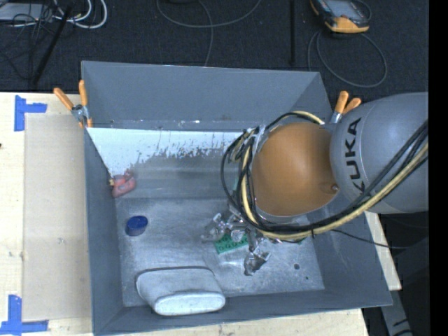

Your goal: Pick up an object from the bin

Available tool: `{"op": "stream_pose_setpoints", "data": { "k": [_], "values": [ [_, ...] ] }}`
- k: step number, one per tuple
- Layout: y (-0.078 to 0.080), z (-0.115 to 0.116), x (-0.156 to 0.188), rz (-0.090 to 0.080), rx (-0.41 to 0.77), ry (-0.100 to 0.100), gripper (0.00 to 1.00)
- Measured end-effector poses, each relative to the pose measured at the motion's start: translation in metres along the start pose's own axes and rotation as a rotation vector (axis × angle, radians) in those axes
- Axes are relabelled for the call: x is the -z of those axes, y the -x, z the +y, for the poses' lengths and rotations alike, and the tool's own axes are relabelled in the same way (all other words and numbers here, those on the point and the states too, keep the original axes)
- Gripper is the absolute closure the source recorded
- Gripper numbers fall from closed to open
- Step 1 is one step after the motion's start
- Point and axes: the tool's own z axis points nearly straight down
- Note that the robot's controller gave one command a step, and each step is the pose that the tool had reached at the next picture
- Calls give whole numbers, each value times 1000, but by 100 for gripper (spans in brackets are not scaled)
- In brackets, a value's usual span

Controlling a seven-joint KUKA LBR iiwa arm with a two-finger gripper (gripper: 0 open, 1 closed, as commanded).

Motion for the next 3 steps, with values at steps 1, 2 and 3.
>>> {"op": "stream_pose_setpoints", "data": {
  "k": [1, 2, 3],
  "values": [
    [-13, -71, -73, 2, 54, 4, 0],
    [0, -91, -78, 4, 19, 7, 0],
    [5, -93, -74, -17, 15, -4, 100]
  ]
}}
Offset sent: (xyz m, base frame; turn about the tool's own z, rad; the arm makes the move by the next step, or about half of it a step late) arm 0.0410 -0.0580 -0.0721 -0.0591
